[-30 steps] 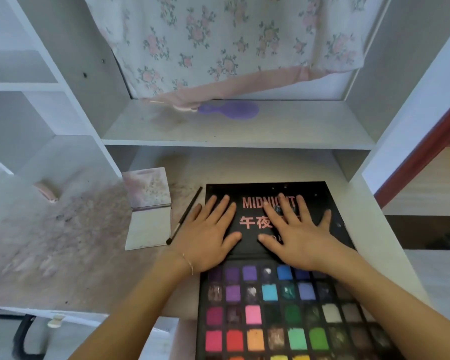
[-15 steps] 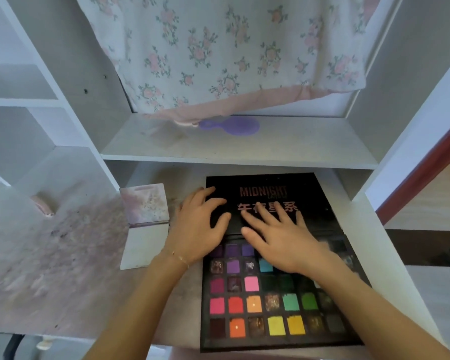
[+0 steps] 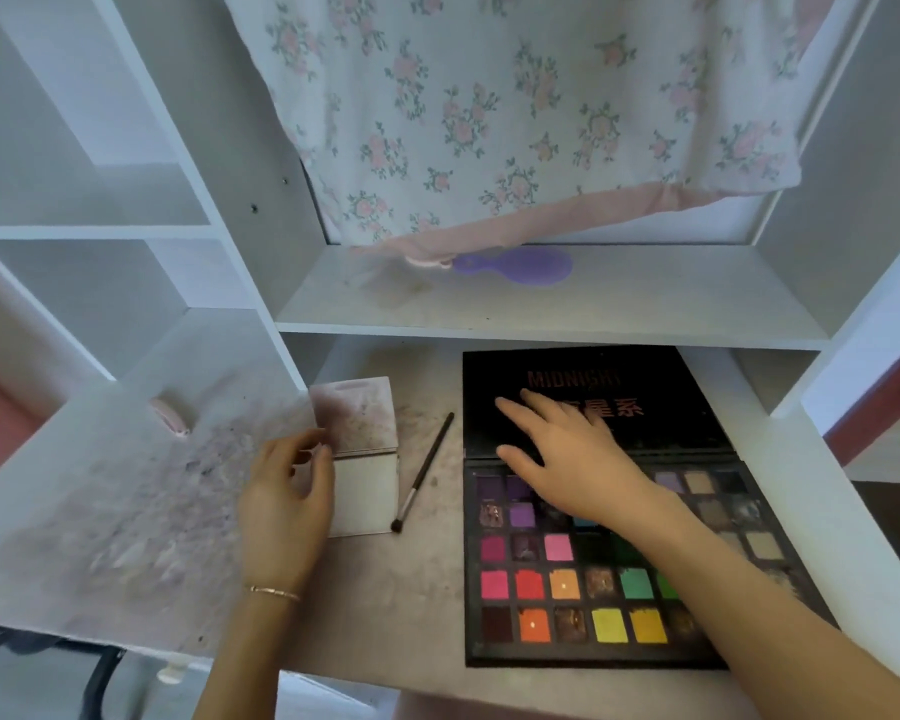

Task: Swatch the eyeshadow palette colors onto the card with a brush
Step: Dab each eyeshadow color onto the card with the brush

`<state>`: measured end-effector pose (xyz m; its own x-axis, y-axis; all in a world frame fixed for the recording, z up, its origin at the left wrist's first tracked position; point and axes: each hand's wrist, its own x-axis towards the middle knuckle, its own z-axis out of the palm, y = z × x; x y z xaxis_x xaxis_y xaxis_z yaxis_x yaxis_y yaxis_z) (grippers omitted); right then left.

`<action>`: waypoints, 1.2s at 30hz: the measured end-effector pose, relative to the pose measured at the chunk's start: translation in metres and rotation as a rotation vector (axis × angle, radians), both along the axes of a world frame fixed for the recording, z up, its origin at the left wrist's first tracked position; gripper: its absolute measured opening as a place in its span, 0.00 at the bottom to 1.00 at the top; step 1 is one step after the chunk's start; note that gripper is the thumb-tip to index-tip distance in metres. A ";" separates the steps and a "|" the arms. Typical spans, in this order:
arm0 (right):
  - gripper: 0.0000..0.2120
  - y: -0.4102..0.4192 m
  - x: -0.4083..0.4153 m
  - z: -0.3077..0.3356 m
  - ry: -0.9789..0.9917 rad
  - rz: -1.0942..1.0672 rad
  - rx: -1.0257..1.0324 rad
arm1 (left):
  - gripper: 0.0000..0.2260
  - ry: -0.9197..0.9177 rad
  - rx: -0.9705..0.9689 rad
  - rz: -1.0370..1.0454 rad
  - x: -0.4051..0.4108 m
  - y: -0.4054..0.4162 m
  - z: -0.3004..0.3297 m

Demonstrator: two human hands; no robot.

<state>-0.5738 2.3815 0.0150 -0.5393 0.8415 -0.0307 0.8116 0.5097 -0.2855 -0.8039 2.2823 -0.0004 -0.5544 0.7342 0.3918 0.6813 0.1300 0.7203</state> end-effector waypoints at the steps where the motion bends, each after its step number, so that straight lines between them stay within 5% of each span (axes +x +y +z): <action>1: 0.25 -0.001 -0.009 0.003 0.059 0.058 0.022 | 0.08 -0.035 -0.013 0.026 -0.008 0.002 -0.002; 6: 0.17 -0.007 -0.060 0.012 0.268 0.050 0.022 | 0.14 -0.173 -0.067 0.011 -0.022 0.019 -0.007; 13: 0.22 -0.014 -0.092 -0.014 0.055 -0.040 0.185 | 0.09 -0.130 -0.120 -0.013 -0.022 0.023 -0.016; 22: 0.12 -0.011 -0.093 -0.003 0.140 -0.123 -0.061 | 0.04 -0.251 0.019 0.056 -0.021 0.019 -0.011; 26: 0.10 -0.006 -0.086 0.016 0.467 -0.201 -0.437 | 0.04 -0.299 0.053 0.058 -0.020 0.019 -0.009; 30: 0.05 -0.015 -0.078 0.023 0.777 -0.220 -0.511 | 0.04 -0.314 0.074 0.032 -0.021 0.018 -0.010; 36: 0.13 -0.039 -0.033 0.022 1.302 -0.230 -0.617 | 0.05 -0.207 0.041 -0.065 -0.010 0.014 -0.009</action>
